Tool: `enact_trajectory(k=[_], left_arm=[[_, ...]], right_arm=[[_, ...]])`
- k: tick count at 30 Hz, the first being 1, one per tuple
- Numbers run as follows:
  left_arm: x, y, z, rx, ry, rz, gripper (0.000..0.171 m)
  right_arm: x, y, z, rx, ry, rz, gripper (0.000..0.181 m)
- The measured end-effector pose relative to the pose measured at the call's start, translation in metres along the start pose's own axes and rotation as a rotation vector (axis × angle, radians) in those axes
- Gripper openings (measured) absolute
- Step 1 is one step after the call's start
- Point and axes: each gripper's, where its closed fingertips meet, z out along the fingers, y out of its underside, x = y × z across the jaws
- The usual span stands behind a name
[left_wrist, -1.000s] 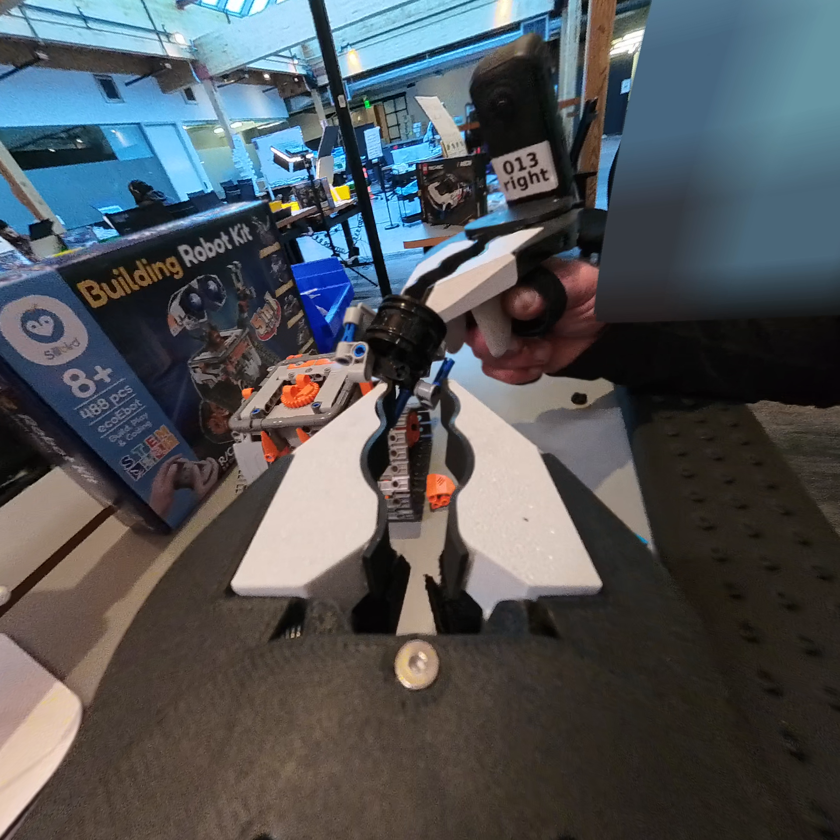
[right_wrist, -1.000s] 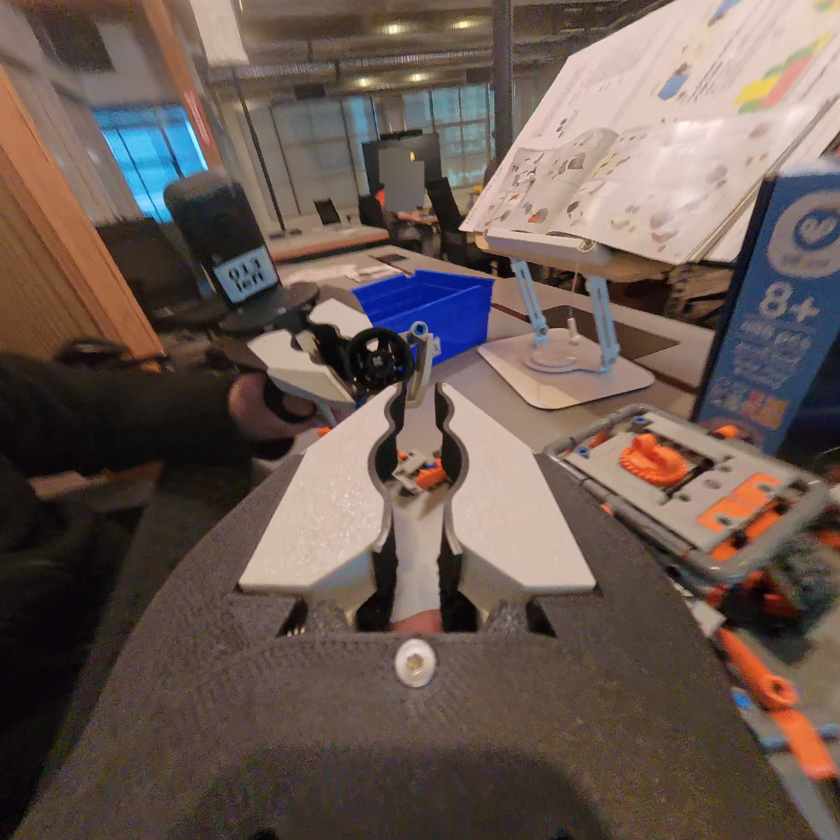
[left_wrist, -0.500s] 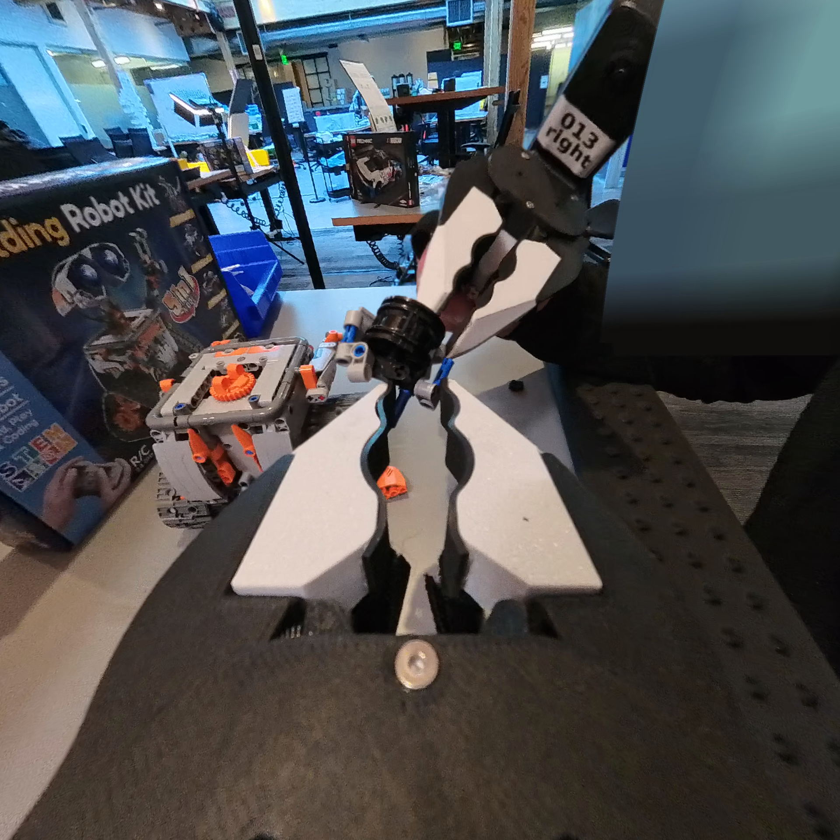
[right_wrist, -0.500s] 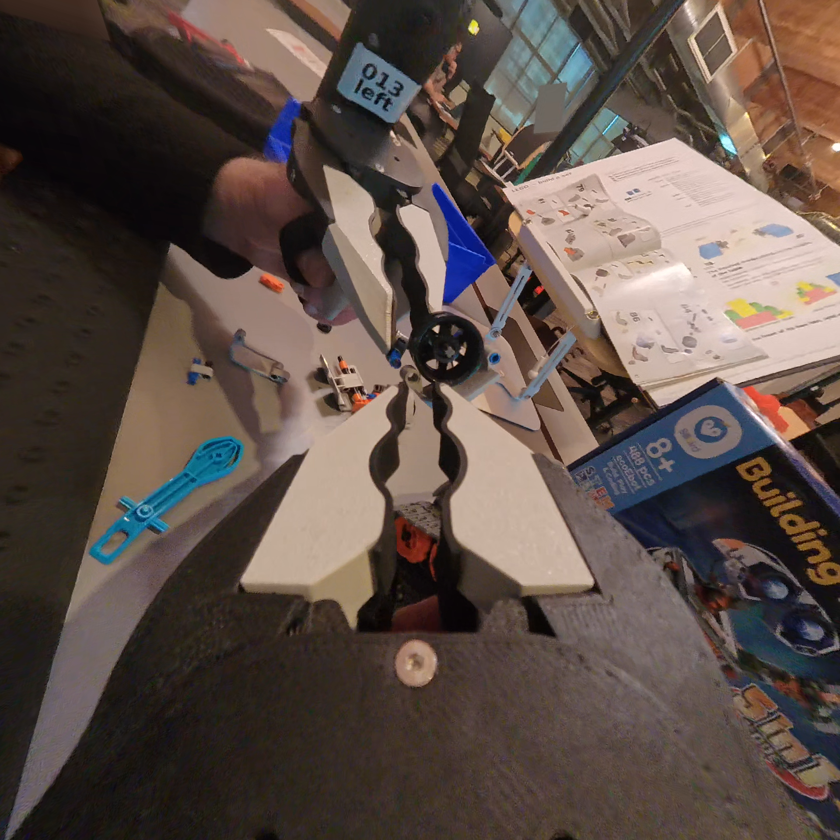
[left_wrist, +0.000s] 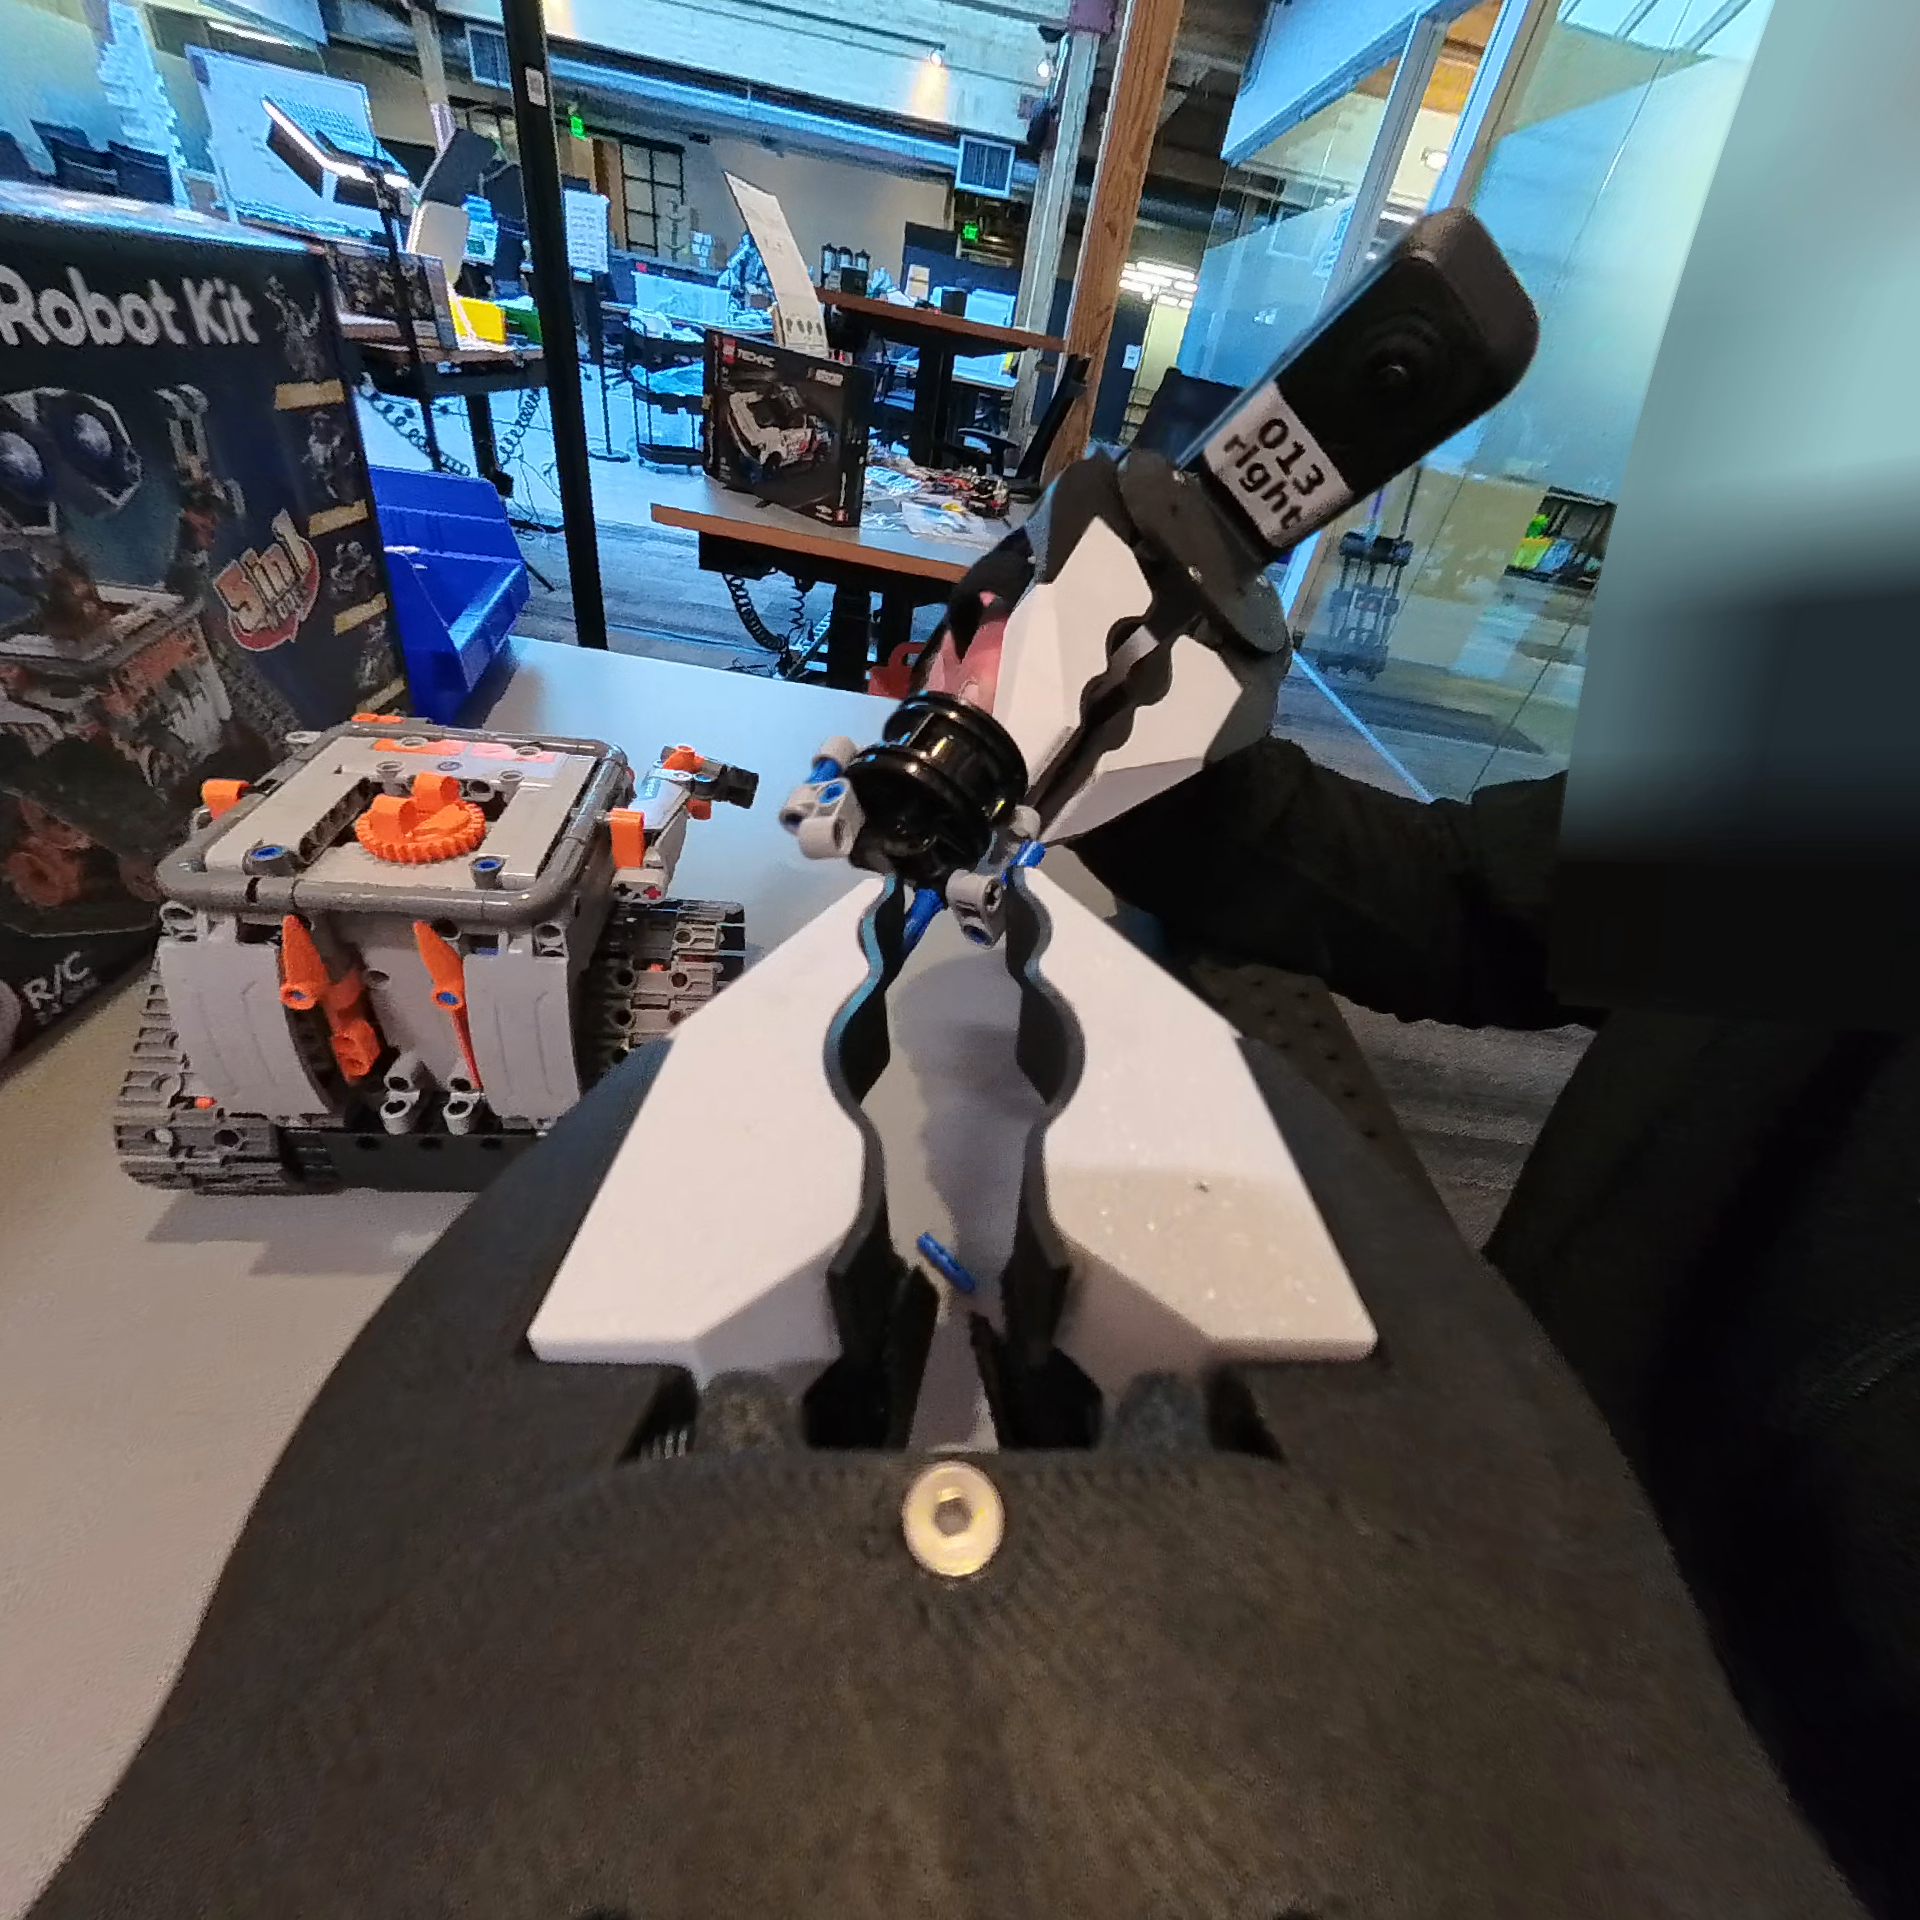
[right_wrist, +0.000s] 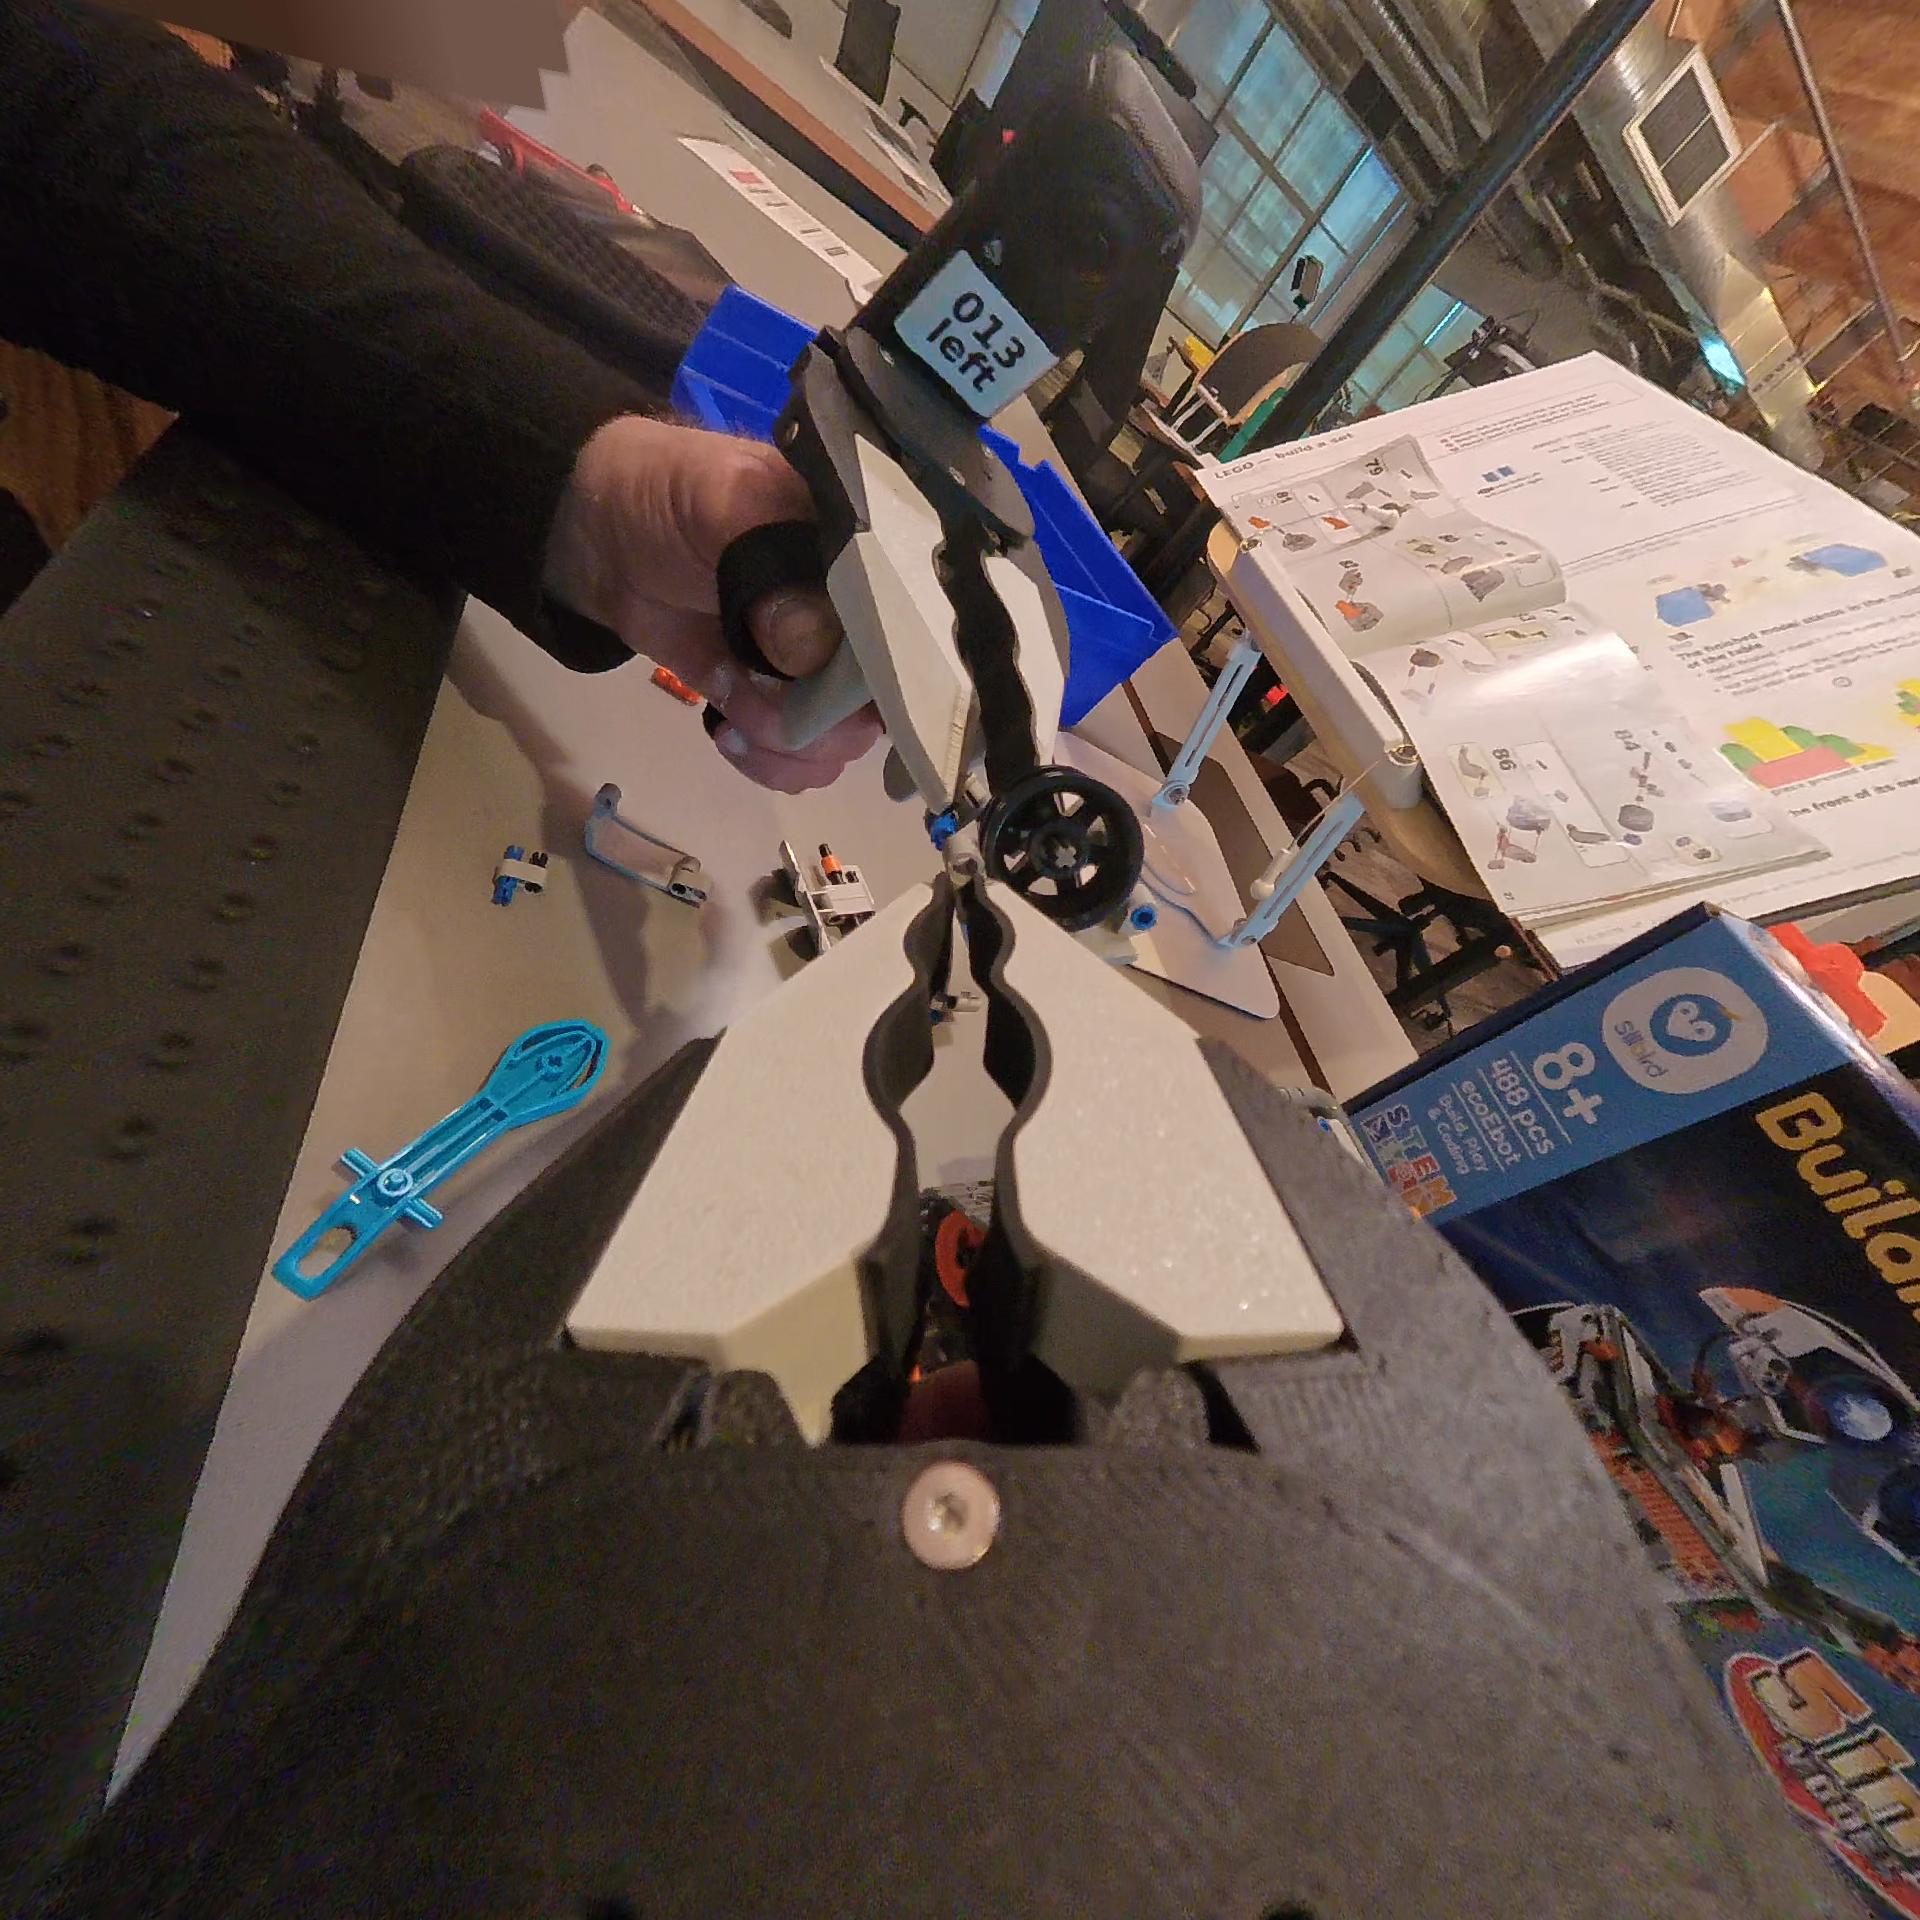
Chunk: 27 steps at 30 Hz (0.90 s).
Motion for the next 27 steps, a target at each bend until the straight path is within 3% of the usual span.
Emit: enact_trajectory(k=[15, 22, 27], left_arm=[[0.0008, 0.0016, -0.0021, 0.052, 0.103, -0.185, 0.016], [0.0014, 0.0015, -0.0033, 0.045, 0.091, -0.128, 0.020], [0.0033, 0.0079, 0.0007, 0.007, 0.086, -0.109, 0.033]], right_arm=[[-0.0097, -0.0035, 0.0023, 0.027, -0.049, 0.005, 0.000], [-0.0064, -0.0049, 0.0028, 0.074, -0.066, 0.085, 0.000], [-0.0039, -0.0044, 0.0023, 0.088, -0.069, 0.121, 0.000]])
